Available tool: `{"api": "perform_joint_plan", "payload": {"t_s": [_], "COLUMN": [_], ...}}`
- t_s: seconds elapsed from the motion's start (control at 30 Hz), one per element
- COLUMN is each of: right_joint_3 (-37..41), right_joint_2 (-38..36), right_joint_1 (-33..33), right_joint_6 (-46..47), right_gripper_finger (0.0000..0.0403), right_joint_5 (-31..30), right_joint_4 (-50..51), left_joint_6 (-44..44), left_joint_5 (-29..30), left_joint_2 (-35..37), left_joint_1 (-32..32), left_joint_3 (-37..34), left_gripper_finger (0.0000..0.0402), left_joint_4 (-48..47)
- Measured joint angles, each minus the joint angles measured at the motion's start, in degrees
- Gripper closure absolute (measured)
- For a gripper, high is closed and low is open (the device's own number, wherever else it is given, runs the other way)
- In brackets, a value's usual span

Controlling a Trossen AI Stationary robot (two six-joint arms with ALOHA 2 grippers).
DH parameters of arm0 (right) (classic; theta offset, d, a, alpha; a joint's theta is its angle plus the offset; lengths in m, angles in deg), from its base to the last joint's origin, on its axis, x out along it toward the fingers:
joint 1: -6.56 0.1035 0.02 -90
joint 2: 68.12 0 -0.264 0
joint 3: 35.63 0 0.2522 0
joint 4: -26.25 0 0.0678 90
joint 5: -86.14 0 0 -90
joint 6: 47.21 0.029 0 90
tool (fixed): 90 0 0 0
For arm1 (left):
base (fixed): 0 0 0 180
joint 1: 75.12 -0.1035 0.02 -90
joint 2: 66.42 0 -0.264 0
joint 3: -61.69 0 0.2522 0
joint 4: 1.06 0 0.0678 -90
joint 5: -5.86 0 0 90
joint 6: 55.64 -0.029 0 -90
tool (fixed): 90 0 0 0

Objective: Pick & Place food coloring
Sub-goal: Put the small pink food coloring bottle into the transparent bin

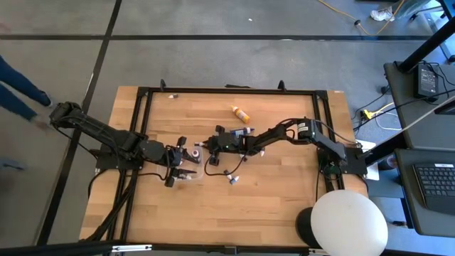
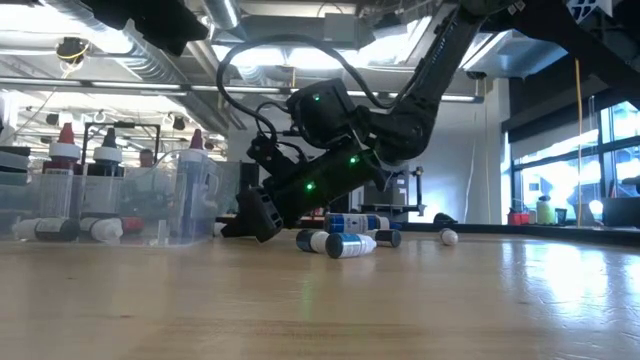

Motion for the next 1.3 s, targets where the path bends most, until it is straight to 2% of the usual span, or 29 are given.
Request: {"api": "perform_joint_plan", "payload": {"t_s": [0.3, 0.7, 0.83, 1.07, 1.3], "right_joint_3": [0.0, 0.1, 0.1, 0.0, 0.0], "right_joint_2": [0.0, 0.0, 0.0, 1.4, 1.9], "right_joint_1": [0.0, -0.1, -1.0, -2.5, -2.5], "right_joint_6": [-1.6, -2.6, -2.3, 0.9, 0.2], "right_gripper_finger": [0.0313, 0.0247, 0.0246, 0.0261, 0.0273], "right_joint_5": [-0.1, 1.6, 1.9, 7.4, 7.7], "right_joint_4": [0.0, -2.7, -2.1, -3.1, -4.1], "left_joint_6": [0.0, 0.0, 0.0, 0.0, 0.0], "left_joint_5": [0.0, 0.0, 0.0, 0.0, 0.0], "left_joint_2": [0.0, 0.0, 0.0, 0.0, 0.0], "left_joint_1": [0.0, 0.0, 0.0, 0.0, 0.0], "left_joint_3": [0.0, 0.0, 0.0, 0.0, 0.0], "left_gripper_finger": [0.0240, 0.0242, 0.0239, 0.0240, 0.0241], "left_joint_4": [0.0, -0.6, -0.6, -1.8, -1.8]}}
